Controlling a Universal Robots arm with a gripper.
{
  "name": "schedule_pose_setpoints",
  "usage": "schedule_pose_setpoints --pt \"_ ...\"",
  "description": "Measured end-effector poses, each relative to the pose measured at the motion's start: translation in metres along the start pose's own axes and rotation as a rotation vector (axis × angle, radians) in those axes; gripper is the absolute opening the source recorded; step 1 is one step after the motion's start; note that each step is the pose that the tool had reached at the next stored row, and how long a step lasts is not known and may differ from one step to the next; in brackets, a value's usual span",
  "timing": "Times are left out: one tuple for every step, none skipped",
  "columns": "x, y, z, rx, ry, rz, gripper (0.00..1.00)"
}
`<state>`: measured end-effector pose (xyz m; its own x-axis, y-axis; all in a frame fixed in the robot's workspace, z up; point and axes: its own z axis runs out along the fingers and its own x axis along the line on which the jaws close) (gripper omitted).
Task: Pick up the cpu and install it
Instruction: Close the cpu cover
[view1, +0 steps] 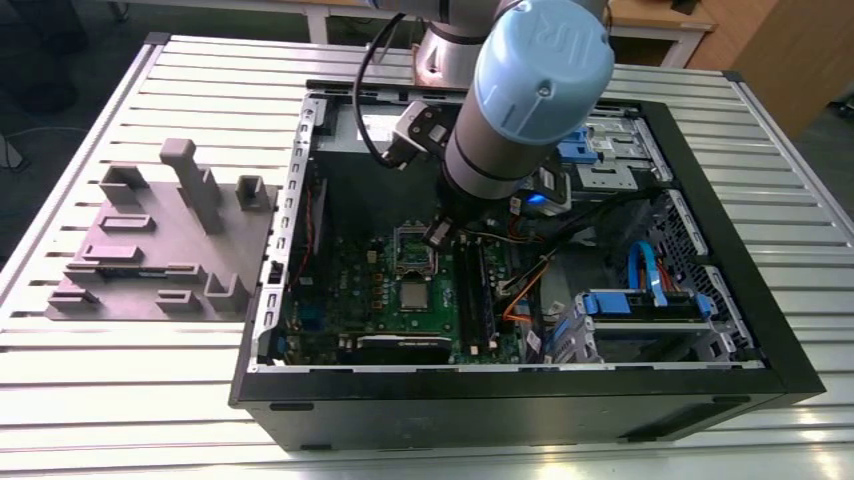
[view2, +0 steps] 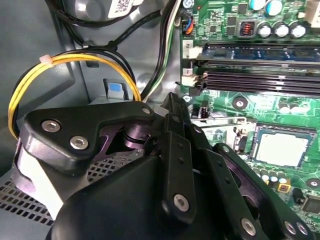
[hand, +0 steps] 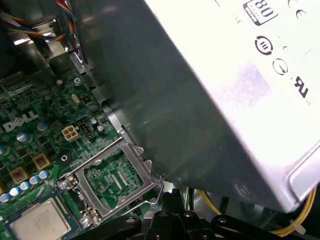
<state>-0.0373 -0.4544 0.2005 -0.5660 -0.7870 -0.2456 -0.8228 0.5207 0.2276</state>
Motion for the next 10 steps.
schedule_pose_setpoints --pt "-0.0002 0.0001 0.0007 -0.0004 -0.0002 0.000 0.11" --pt "-0.0004 0.0002 0.0014 -0.0007 -0.0004 -0.001 0.11" --pt "-0.0005 0.0002 0.0027 -0.0022 -0.0022 -0.002 0.11" --pt "-0.0005 0.0002 0.0032 -0.0035 -0.0037 -0.002 0.11" --pt "-0.0006 0.0002 0.0038 -0.0049 -0.0055 -0.003 0.11" --pt "-0.0007 0.0002 0.0044 -0.0062 -0.0073 -0.003 0.11" --pt "-0.0008 0.0002 0.0047 -0.0067 -0.0079 -0.004 0.11" --pt "-0.0008 0.0002 0.0049 -0.0069 -0.0078 -0.004 0.11" --pt "-0.0008 0.0003 0.0050 -0.0069 -0.0077 -0.004 0.11" --pt "-0.0009 0.0003 0.0051 -0.0070 -0.0078 -0.004 0.11"
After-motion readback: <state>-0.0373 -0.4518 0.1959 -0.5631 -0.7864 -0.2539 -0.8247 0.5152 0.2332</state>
